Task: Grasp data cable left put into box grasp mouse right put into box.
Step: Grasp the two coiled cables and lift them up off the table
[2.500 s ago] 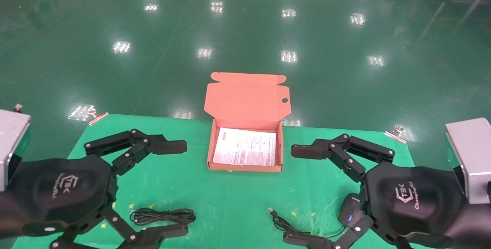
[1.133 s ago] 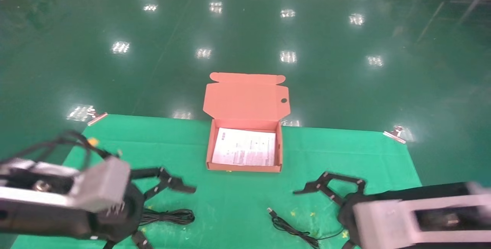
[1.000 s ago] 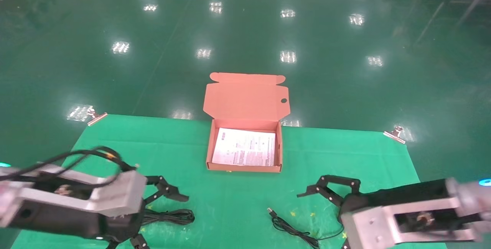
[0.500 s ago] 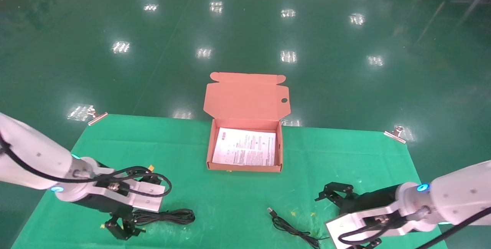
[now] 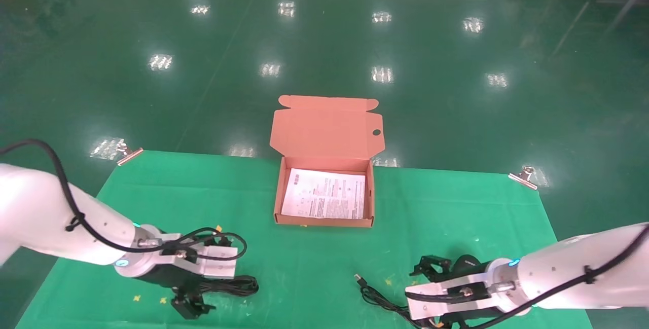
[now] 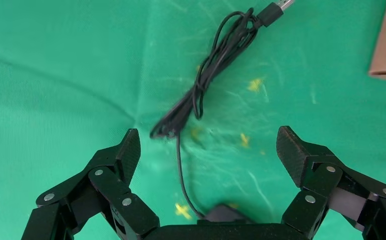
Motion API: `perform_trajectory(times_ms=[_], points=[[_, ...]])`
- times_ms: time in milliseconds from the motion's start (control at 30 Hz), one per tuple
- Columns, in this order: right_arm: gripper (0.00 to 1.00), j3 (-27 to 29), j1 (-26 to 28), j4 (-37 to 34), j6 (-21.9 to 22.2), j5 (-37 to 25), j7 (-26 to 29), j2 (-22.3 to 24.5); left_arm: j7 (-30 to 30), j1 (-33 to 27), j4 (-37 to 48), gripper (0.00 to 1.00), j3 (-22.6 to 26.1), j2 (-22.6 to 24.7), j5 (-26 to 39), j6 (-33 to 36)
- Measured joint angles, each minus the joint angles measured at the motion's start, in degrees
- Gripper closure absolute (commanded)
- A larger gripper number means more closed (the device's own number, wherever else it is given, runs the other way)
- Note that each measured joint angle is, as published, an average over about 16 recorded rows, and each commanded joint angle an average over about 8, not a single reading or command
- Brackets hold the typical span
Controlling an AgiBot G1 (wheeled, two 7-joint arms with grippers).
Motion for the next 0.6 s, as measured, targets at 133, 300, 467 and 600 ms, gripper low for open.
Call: perform_trajectory(times_ms=[133, 300, 467, 600], points=[[0.0, -0.37, 0.27, -5.03, 1.19, -0.39, 0.08, -2.72, 2.35, 0.07, 7.29, 0.0, -0.64, 2.01, -1.53, -1.62], [0.0, -0.71, 0.92, -10.43, 2.54, -0.61, -0.87, -5.52, 5.98, -0.43, 15.1, 0.0, -1.1, 4.17, -2.49, -3.76], [0.0, -0.95, 1.55, -14.5, 4.03, -1.0, -2.18, -7.47, 9.43, -1.28, 20.9, 0.15, -1.09, 6.08, -2.28, -5.9], [0.22, -1.05, 1.9, -16.93, 5.16, -1.33, -2.89, -8.48, 11.56, -1.83, 24.2, 0.65, -1.02, 7.23, -1.97, -7.37]])
